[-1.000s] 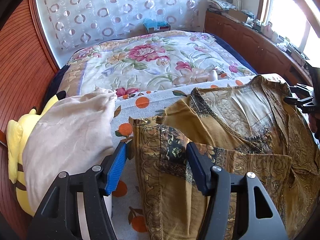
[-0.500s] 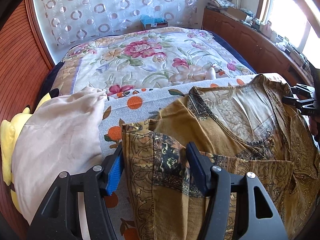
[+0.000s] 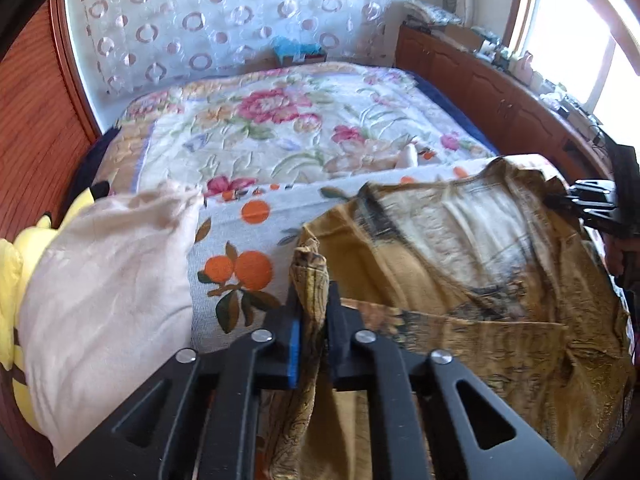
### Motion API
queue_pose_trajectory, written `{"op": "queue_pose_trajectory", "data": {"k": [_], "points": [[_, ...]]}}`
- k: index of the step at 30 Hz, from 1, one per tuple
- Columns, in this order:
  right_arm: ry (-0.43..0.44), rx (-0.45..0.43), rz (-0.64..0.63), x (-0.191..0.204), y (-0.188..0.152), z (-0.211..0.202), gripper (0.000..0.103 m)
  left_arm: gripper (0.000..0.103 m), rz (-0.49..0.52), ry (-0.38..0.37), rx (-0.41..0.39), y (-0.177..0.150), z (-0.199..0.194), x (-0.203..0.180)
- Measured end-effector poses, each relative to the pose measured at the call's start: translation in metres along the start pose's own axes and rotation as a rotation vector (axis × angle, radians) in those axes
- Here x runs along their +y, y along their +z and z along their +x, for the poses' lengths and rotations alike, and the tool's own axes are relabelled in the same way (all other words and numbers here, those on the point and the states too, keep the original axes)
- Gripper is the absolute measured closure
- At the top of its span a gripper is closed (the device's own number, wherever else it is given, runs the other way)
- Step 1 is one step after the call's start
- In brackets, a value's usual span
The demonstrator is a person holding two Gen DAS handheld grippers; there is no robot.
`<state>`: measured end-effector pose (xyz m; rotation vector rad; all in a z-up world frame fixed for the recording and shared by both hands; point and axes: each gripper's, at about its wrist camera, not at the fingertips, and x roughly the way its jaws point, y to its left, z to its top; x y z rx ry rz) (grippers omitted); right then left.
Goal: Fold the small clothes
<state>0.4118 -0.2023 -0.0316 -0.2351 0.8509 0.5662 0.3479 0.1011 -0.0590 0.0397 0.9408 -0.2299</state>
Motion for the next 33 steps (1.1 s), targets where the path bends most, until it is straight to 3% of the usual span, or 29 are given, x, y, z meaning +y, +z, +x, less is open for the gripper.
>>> {"op": "queue_pose_trajectory", "data": {"k": [6,17,25,33], "points": [[0.005,-0.031,0.007,0.004,-0.005,-0.016,0.098,0.097,0.042,-0.026,-0.043,-0.006,-0.030,-0.021],[-0.004,-0.142,-0.030,0.032,-0.041,-0.103,0.099,0.098,0.068,-0.067,-0.161,-0.046,-0.117,-0.043],[-0.005,-0.190,-0.032,0.067,-0.121,-0.167,0.099,0.098,0.041,-0.101,-0.210,-0.124,-0.160,-0.046],[0.046,-0.180,-0.033,0.107,-0.222,-0.228,0.099,0.098,-0.097,-0.153,-0.279,-0.218,-0.207,-0.048]]}}
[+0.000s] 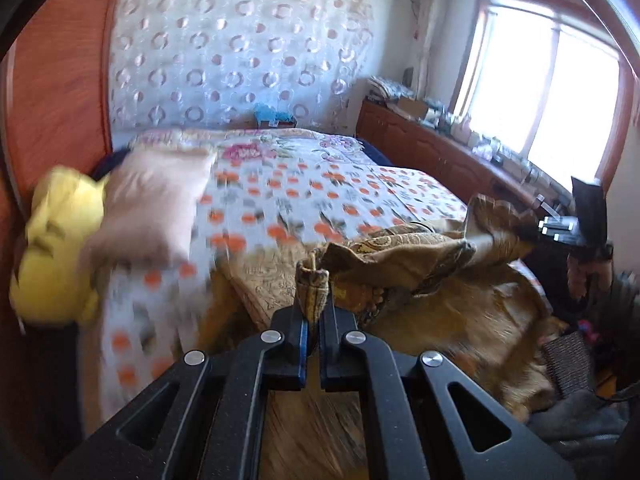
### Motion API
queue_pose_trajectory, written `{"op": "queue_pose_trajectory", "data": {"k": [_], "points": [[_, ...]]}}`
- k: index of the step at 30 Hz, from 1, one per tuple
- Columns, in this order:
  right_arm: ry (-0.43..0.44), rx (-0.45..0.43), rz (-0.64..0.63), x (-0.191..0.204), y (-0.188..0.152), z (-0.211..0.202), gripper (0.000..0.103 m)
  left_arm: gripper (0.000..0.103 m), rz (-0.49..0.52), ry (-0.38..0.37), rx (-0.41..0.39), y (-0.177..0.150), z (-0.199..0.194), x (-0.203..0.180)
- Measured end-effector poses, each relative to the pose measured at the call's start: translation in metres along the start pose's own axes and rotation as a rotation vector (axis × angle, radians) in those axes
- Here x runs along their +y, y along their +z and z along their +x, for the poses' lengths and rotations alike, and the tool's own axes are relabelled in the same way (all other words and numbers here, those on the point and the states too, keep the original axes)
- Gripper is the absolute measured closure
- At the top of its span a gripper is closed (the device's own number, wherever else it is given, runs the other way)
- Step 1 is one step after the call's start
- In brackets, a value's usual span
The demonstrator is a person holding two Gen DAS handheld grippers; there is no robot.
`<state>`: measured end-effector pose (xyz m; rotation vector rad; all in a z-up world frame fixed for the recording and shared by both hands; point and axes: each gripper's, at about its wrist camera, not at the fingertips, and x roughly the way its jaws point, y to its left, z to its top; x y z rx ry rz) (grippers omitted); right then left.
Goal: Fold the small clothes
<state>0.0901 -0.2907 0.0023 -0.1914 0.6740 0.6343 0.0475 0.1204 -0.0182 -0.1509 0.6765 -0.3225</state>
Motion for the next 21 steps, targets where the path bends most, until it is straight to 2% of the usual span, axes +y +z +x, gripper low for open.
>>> {"op": "queue_pose_trajectory", "data": {"k": [4,8,14,21], "points": [[0.018,0.054,-0.018,0.018,-0.037,-0.016,0.099,0.098,-0.065,-0.021,0.011,-0.038,-0.015,-0.001],[0.033,0.102,-0.009,0.024,-0.063,-0.035,0.099,0.098,-0.077,-0.030,0.065,-0.056,-0.022,-0.005],[0.053,0.132,-0.012,0.031,-0.075,-0.076,0.099,0.098,-0.011,-0.041,0.112,-0.058,-0.045,-0.026],[0.060,0.211,-0.017,0.040,-0.076,-0.070,0.099,0.098,0.041,-0.011,0.191,-0.065,-0.047,-0.029]]}}
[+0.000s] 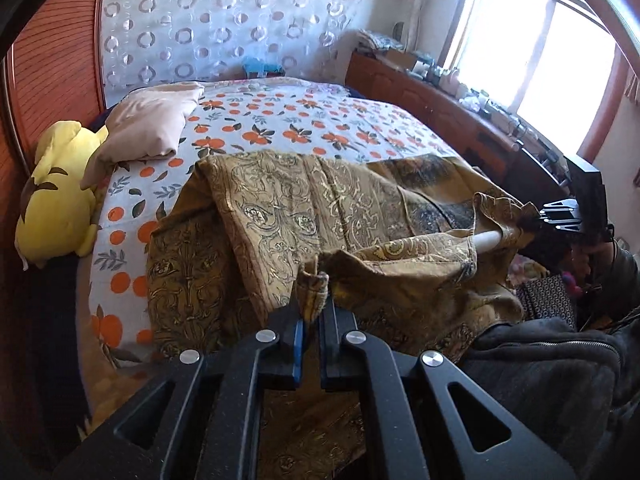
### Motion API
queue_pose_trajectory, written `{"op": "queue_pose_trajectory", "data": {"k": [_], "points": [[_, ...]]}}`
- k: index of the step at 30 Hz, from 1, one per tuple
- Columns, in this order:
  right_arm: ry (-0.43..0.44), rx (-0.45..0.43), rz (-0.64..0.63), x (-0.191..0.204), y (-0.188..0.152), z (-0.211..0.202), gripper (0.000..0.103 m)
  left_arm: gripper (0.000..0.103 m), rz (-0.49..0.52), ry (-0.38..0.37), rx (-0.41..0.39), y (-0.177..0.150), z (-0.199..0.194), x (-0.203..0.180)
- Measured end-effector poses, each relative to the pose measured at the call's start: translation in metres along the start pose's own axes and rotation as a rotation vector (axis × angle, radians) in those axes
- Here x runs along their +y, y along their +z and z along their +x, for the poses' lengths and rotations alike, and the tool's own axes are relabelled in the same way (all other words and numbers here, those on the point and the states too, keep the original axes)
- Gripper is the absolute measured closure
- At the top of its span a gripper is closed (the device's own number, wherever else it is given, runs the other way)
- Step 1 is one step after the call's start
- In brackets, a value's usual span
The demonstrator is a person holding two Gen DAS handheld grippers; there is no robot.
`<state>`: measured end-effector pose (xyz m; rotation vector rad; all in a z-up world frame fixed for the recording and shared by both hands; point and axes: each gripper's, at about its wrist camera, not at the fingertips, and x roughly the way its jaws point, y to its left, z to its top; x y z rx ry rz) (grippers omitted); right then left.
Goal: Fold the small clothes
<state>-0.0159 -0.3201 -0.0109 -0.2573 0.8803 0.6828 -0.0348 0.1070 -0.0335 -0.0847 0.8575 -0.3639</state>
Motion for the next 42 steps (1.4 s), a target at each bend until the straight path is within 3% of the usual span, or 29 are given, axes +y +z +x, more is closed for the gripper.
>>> {"op": "queue_pose_trajectory", "data": {"k": [4,6,7,8,10,12,14,20,26,34,42], "points": [[0.001,-0.008,0.027,-0.001,0.010,0.005,0.099,0.089,0.013,0.026,0.004,-0.002,-0.006,-0.002],[-0.009,-0.007,0.018,-0.001,0.015,0.004,0.097,0.075,0.024,0.031,-0.015,0.000,-0.014,-0.004],[-0.012,-0.009,0.015,0.001,0.015,0.004,0.091,0.069,0.028,0.033,-0.021,0.002,-0.018,-0.004],[-0.024,-0.012,0.016,0.000,0.015,0.002,0.087,0.056,0.030,0.040,-0.028,0.004,-0.022,-0.004],[-0.036,-0.021,0.034,-0.003,0.016,-0.001,0.065,0.048,0.033,0.067,-0.043,0.007,-0.026,-0.003],[-0.049,-0.049,0.038,-0.004,0.015,-0.010,0.051,0.034,0.032,0.083,-0.048,0.009,-0.025,-0.001],[-0.060,-0.077,0.050,-0.005,0.013,-0.016,0.046,0.027,0.015,0.086,-0.060,0.011,-0.021,0.003],[-0.119,-0.138,0.107,-0.019,0.018,-0.006,0.043,0.026,-0.024,0.069,-0.104,0.026,-0.015,0.011],[-0.205,-0.161,0.198,-0.047,0.033,0.041,0.041,0.026,-0.097,0.062,-0.138,0.042,0.005,0.036],[-0.238,-0.162,0.280,-0.073,0.047,0.080,0.039,0.026,-0.092,0.148,-0.113,0.062,0.042,0.056],[-0.241,-0.130,0.311,-0.086,0.050,0.094,0.039,0.026,-0.109,0.186,-0.072,0.072,0.071,0.077]]}}
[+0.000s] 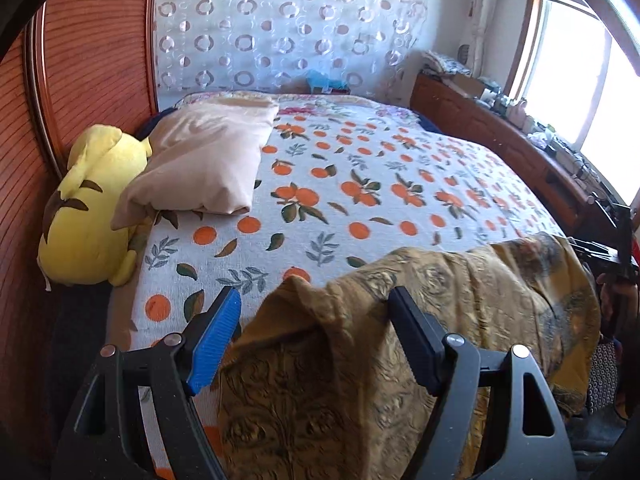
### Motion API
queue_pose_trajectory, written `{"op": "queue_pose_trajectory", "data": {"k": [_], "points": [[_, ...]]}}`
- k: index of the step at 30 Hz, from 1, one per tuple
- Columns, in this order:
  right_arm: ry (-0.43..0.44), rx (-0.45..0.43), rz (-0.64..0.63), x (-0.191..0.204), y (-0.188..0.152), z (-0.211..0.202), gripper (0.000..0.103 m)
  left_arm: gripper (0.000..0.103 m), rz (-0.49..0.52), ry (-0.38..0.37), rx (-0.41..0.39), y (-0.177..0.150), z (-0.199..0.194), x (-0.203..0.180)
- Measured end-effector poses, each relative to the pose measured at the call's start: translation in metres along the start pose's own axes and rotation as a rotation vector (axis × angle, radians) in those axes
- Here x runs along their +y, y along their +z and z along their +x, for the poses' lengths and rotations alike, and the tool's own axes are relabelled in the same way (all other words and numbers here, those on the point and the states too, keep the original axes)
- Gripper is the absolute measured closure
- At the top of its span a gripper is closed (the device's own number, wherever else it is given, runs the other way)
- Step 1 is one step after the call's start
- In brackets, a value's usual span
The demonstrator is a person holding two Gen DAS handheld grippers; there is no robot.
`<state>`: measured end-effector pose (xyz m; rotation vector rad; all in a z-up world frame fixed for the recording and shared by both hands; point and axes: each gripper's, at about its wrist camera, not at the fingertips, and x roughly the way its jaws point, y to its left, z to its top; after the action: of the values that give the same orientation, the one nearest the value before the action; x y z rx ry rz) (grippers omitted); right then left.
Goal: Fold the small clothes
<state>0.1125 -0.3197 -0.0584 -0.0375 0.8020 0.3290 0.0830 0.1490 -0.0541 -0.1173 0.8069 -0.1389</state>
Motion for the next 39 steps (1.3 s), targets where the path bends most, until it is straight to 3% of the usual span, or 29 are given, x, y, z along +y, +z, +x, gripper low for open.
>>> {"op": "queue_pose_trajectory", "data": {"k": [11,17,19,21,23,25,27,33,39], "points": [[-0.003,0.018,-0.038,-0.003,0.001,0.007,0.039,0.026,-0.043,-0.030,0.067,-0.014,0.026,0.013],[0.025,0.011,-0.041,-0.003,-0.002,0.009,0.039,0.026,-0.006,-0.022,0.064,-0.014,0.030,0.008],[0.045,0.011,-0.045,-0.003,-0.003,0.008,0.039,0.031,0.009,-0.028,0.059,-0.016,0.030,0.005],[0.048,0.011,-0.048,-0.001,-0.006,0.007,0.040,0.045,0.013,-0.047,0.059,-0.016,0.029,0.003],[0.060,0.008,-0.050,0.001,-0.008,0.004,0.050,0.057,0.008,-0.069,0.060,-0.017,0.027,0.001],[0.091,0.007,-0.048,0.002,-0.011,0.002,0.072,0.071,0.006,-0.103,0.066,-0.019,0.026,-0.002],[0.122,0.016,-0.041,0.004,-0.014,-0.001,0.088,0.087,-0.003,-0.135,0.061,-0.022,0.022,-0.004],[0.135,-0.075,-0.009,0.003,-0.022,-0.035,0.094,0.093,-0.015,-0.181,-0.054,-0.022,-0.025,-0.014],[0.167,-0.246,-0.020,0.007,-0.014,-0.111,0.095,0.094,0.031,-0.213,-0.165,-0.020,-0.087,-0.034]]}}
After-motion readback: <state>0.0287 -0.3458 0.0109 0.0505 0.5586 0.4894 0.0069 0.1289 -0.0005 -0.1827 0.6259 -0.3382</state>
